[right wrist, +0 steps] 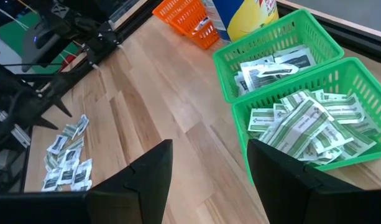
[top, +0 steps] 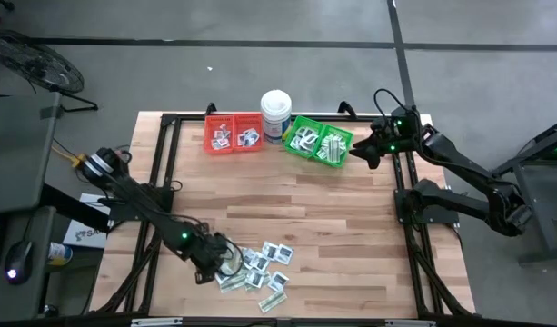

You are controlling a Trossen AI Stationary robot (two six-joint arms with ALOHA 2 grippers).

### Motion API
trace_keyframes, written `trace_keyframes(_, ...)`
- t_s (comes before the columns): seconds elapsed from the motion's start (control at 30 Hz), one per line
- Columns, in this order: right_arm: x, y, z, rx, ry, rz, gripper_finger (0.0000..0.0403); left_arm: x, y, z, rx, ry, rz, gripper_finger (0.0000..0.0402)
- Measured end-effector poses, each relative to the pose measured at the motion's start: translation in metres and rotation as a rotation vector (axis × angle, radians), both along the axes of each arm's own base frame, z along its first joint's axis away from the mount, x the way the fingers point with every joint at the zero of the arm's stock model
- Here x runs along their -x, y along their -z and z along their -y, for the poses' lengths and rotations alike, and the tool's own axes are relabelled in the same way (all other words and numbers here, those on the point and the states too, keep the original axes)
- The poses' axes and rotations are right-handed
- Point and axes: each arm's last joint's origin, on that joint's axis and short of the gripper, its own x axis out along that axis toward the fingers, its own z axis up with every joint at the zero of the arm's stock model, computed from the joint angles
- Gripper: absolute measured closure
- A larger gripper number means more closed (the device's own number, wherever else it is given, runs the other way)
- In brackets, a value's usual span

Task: Pick & Place First Aid Supplies
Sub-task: Put the green bandage pack into the right green bin

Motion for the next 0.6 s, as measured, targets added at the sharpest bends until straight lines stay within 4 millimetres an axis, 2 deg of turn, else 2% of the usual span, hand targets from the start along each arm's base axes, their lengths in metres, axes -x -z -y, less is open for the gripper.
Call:
trace_keyframes(0.43,0.0,0.0,0.0,-0.002,-0.012,0.005,0.0201,-0.006,0.037,0.005,-0.082,-0.115,-0.137,0.0176)
trace_keyframes(0.6,0.0,0.0,-0.001,-0.009,-0.021,0.008,0.0201,-0.006,0.043,0.005,-0.088,-0.114,-0.17,0.0208)
